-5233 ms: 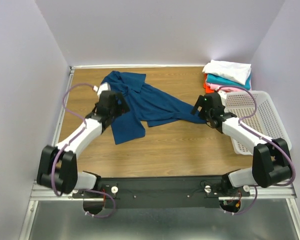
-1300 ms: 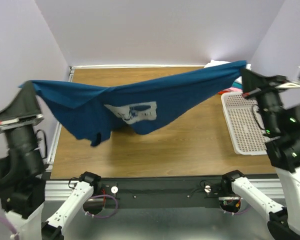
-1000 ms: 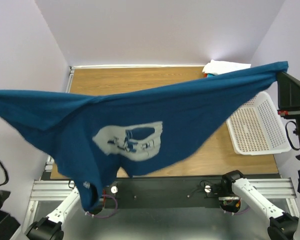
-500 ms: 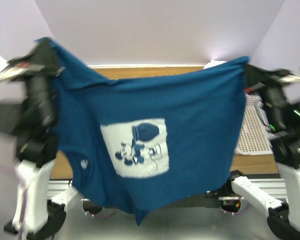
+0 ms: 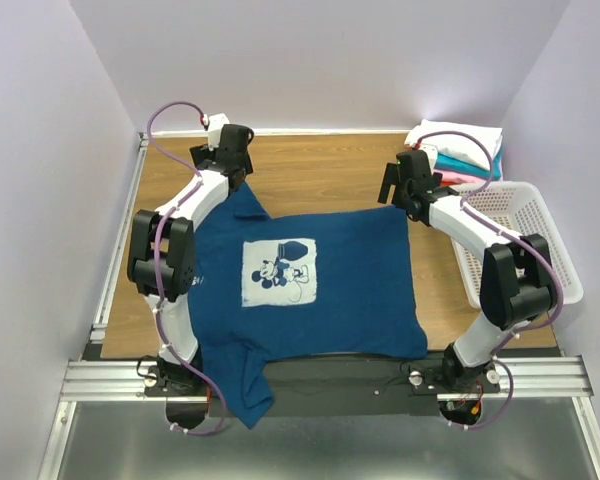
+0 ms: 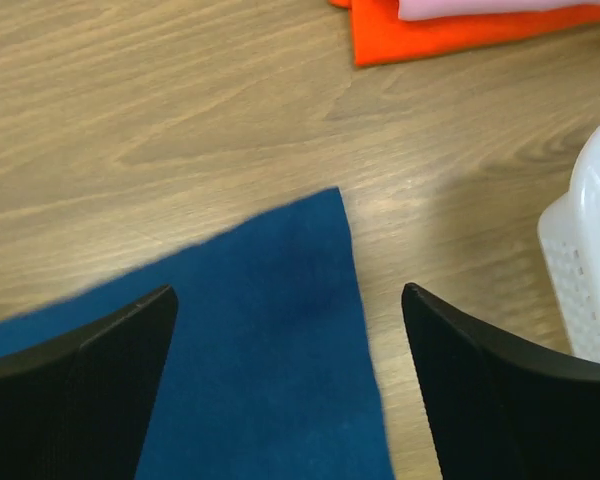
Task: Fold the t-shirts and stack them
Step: Flatten the tshirt out
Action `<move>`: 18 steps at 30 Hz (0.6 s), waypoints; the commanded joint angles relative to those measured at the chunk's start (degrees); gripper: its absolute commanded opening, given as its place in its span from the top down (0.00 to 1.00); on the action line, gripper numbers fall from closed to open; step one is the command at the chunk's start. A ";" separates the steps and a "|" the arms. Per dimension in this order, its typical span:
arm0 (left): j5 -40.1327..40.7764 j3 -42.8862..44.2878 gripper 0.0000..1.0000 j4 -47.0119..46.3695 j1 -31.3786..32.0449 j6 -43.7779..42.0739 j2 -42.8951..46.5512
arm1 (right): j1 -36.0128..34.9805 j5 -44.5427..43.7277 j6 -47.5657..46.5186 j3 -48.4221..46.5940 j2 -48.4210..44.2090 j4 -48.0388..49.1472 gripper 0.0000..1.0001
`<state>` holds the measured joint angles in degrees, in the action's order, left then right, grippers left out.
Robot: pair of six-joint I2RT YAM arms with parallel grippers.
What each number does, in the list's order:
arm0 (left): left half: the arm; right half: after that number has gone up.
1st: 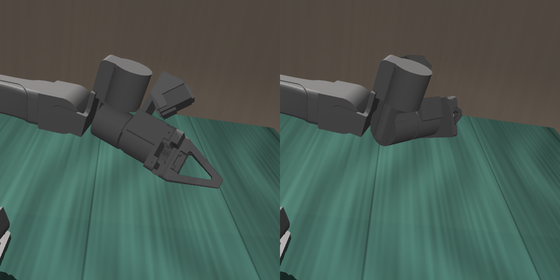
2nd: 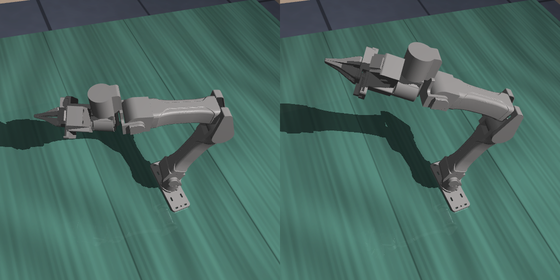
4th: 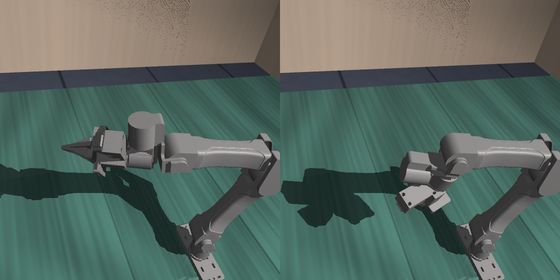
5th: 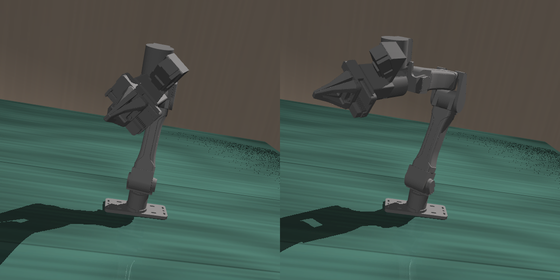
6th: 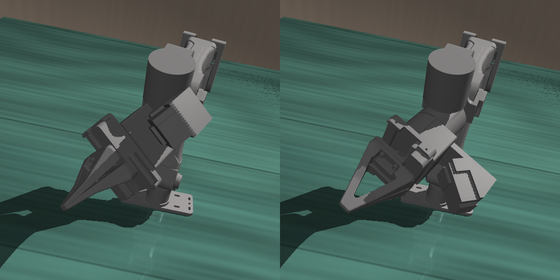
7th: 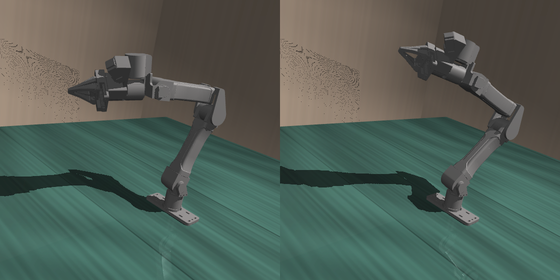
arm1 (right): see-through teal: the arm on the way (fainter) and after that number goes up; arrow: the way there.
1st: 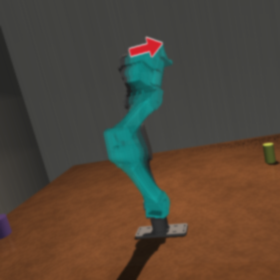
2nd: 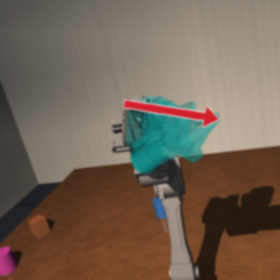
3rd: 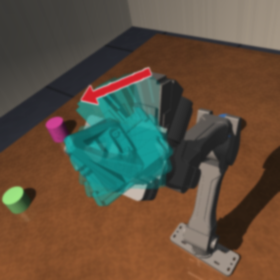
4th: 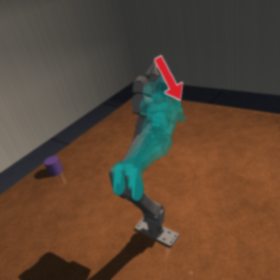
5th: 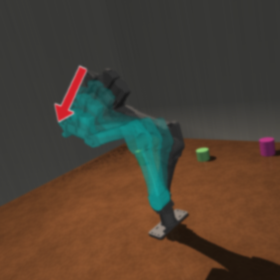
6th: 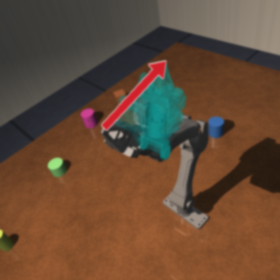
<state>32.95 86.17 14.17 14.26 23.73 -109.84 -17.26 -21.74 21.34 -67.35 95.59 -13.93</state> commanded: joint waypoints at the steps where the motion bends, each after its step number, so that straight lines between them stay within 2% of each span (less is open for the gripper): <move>1: 2.03 1.20 0.02 -0.81 -0.37 2.11 6.74 | 0.38 0.11 0.71 -2.96 -1.98 2.77 0.00; 5: -0.42 -4.77 0.02 0.15 -0.37 4.92 10.43 | 0.47 4.67 1.77 0.98 -4.88 2.68 0.00; 11: -8.33 -18.02 0.02 1.12 -0.37 9.14 14.91 | 0.29 16.00 2.48 7.93 -8.23 2.86 0.00; 18: -15.45 -30.00 0.02 -5.73 -0.37 9.67 18.96 | 0.29 17.95 1.07 8.82 -3.50 3.56 0.00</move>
<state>22.72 58.92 12.84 14.22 32.23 -93.97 -17.12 -7.31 22.96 -58.48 88.95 -11.27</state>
